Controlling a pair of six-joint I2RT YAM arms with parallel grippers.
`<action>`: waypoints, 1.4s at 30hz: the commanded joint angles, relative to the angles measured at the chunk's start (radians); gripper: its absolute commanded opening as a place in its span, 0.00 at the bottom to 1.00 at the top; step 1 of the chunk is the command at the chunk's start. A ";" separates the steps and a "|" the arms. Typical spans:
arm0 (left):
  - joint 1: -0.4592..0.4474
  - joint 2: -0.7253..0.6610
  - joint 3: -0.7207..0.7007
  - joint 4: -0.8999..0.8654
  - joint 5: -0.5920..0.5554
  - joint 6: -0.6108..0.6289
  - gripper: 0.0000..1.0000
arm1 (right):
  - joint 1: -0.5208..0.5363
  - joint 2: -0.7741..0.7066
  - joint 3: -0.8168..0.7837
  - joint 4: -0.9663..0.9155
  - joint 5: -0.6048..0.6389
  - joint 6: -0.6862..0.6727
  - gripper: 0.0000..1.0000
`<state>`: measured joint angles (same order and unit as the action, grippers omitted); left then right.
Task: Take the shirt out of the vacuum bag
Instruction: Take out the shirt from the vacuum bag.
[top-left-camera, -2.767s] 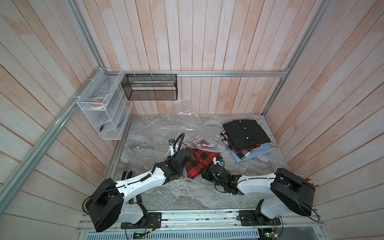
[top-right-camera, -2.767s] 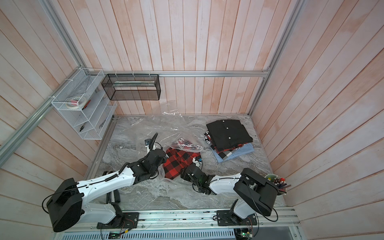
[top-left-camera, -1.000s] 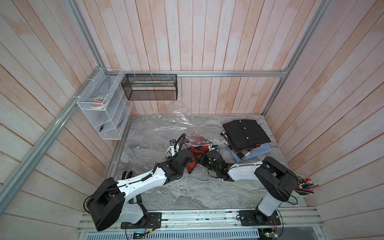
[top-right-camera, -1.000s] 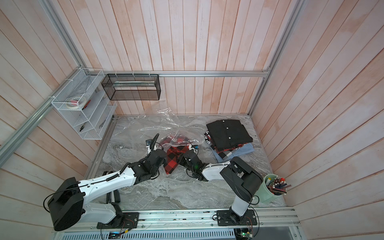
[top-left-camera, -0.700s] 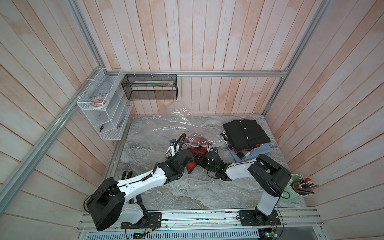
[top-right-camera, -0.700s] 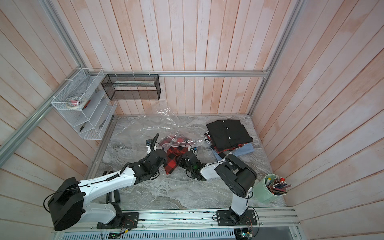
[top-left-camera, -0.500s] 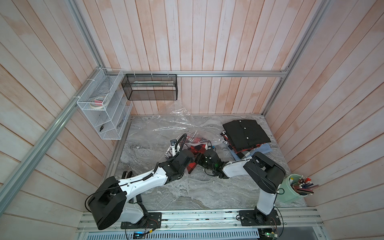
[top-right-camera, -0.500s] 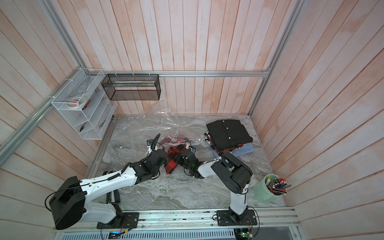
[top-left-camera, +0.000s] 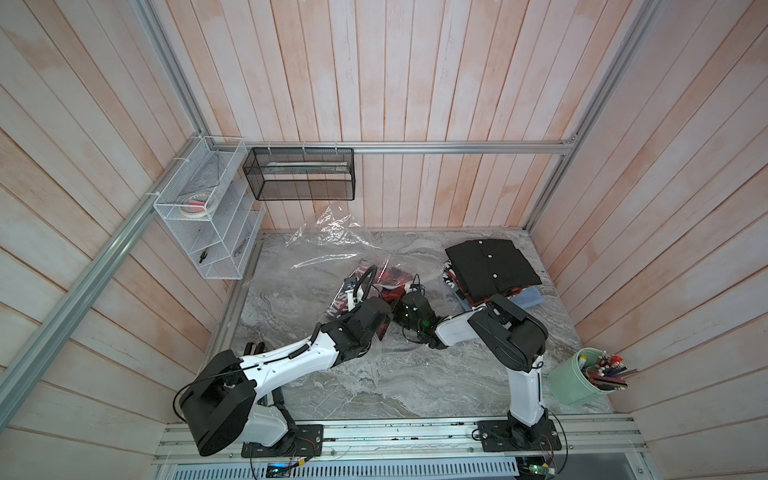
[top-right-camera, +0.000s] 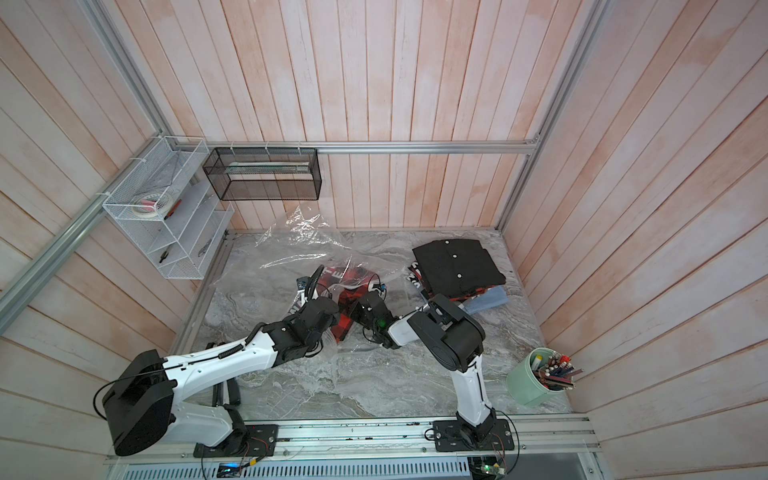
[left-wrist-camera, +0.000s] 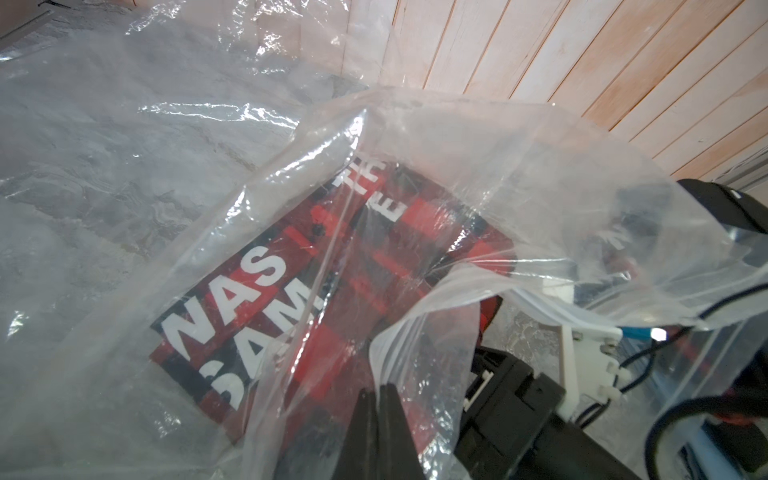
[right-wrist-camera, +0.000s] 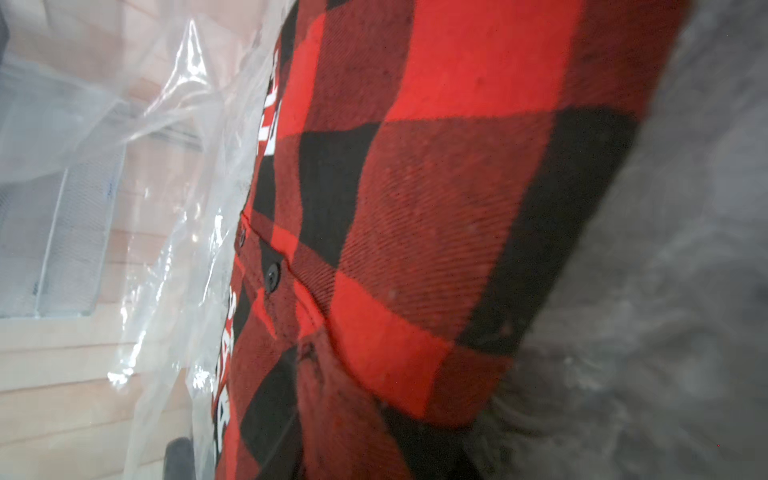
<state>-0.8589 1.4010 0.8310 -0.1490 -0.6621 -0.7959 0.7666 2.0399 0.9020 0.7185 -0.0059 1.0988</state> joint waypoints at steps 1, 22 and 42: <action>-0.006 0.011 0.021 0.003 -0.002 -0.003 0.00 | -0.031 0.033 0.055 0.035 -0.035 -0.044 0.24; -0.008 0.014 -0.006 0.029 -0.011 -0.008 0.00 | -0.044 -0.198 0.007 0.028 -0.134 -0.144 0.00; -0.008 0.060 0.038 0.029 -0.024 -0.056 0.00 | 0.017 -0.462 -0.333 0.092 -0.198 -0.115 0.00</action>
<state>-0.8646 1.4441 0.8333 -0.1238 -0.6624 -0.8204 0.7643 1.6161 0.5827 0.7620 -0.1585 1.0016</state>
